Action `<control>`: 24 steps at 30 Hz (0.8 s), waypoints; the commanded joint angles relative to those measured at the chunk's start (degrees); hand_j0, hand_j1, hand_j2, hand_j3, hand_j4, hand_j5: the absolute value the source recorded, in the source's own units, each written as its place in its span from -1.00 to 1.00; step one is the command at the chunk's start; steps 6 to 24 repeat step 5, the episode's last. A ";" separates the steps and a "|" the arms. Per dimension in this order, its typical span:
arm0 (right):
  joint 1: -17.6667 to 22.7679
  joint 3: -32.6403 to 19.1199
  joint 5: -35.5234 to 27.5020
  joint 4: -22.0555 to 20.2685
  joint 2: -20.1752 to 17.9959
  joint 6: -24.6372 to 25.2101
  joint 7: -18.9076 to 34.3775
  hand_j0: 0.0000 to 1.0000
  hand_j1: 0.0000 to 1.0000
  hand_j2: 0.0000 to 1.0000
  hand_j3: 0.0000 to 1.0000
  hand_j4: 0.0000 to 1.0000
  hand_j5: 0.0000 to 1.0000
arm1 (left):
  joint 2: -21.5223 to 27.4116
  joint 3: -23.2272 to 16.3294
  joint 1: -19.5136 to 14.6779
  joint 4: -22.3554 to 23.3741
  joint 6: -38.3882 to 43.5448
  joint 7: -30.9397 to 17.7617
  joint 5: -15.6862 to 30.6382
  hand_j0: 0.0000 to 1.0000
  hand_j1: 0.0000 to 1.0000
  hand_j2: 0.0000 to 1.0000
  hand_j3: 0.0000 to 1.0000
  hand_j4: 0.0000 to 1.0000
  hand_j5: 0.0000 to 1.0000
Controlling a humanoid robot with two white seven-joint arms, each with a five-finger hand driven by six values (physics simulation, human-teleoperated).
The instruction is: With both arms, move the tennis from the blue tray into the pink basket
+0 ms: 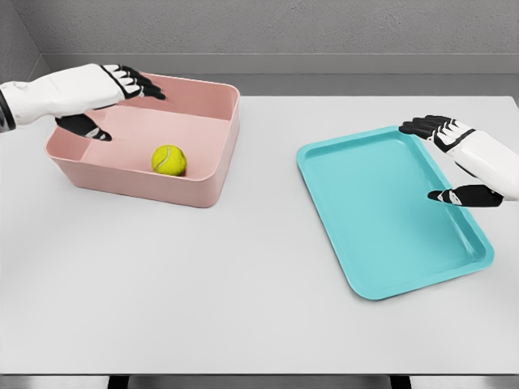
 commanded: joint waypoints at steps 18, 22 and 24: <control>0.00 -0.01 -0.44 0.07 -0.06 0.16 -0.03 1.00 1.00 1.00 1.00 1.00 1.00 | 6.06 1.36 0.53 1.91 0.10 0.05 1.03 1.00 1.00 1.00 1.00 1.00 1.00; 0.00 -0.01 -0.44 0.07 -0.06 0.16 -0.03 1.00 1.00 1.00 1.00 1.00 1.00 | 6.06 1.36 0.53 1.91 0.10 0.05 1.03 1.00 1.00 1.00 1.00 1.00 1.00; 0.00 -0.01 -0.44 0.07 -0.06 0.16 -0.03 1.00 1.00 1.00 1.00 1.00 1.00 | 6.06 1.36 0.53 1.91 0.10 0.05 1.03 1.00 1.00 1.00 1.00 1.00 1.00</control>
